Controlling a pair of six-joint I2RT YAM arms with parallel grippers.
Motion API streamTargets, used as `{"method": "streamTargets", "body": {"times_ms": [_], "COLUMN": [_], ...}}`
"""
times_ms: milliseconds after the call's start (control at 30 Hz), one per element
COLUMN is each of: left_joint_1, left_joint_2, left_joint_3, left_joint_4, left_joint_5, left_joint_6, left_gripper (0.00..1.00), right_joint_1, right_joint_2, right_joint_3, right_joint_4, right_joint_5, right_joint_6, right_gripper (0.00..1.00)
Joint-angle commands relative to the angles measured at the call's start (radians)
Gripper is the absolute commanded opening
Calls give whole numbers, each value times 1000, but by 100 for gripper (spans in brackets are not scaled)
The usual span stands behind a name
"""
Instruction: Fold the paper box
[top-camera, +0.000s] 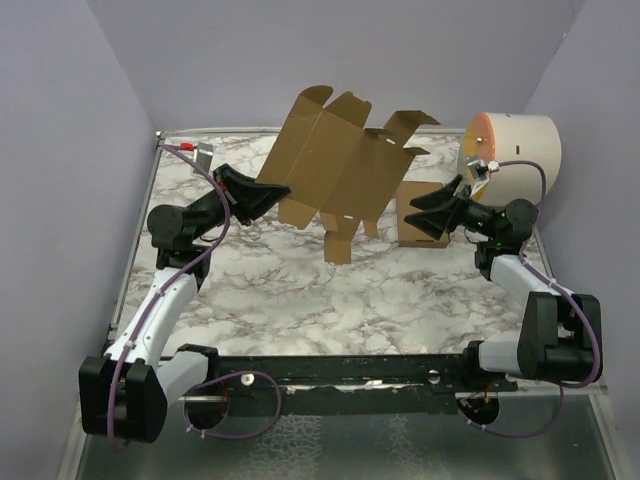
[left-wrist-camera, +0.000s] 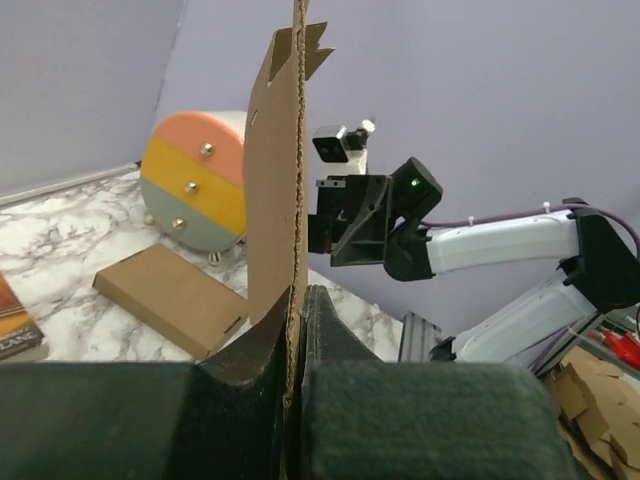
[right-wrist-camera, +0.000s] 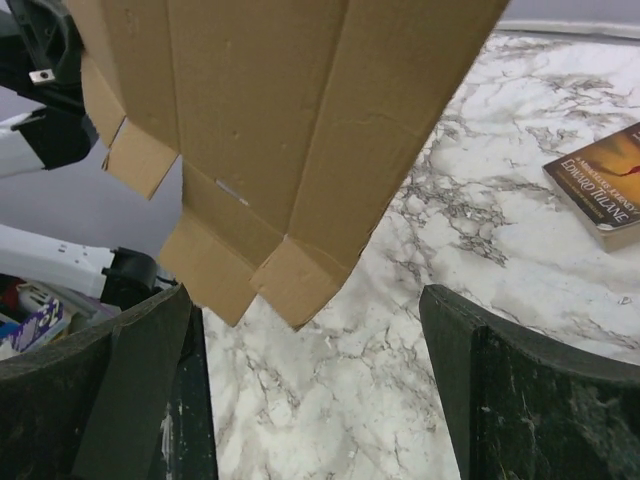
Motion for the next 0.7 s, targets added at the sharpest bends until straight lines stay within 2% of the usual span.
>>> {"method": "streamTargets", "body": {"times_ms": [0, 167, 467, 667], "left_joint_1": [-44, -75, -115, -137], "left_joint_2": [-37, -35, -22, -17], "left_joint_3": [1, 1, -17, -22], "left_joint_4": [37, 47, 56, 64], "left_joint_5": [-87, -107, -130, -142], "left_joint_6": [-34, -42, -46, -53], "left_gripper": [0, 0, 0, 0], "right_joint_1": [10, 11, 11, 11], "right_joint_2": [9, 29, -30, -26], "right_joint_3": [2, 10, 10, 7], "right_joint_4": [36, 25, 59, 59], "right_joint_5": [77, 92, 79, 89], "right_joint_6": [71, 97, 102, 103], "right_gripper": [100, 98, 80, 78]}}
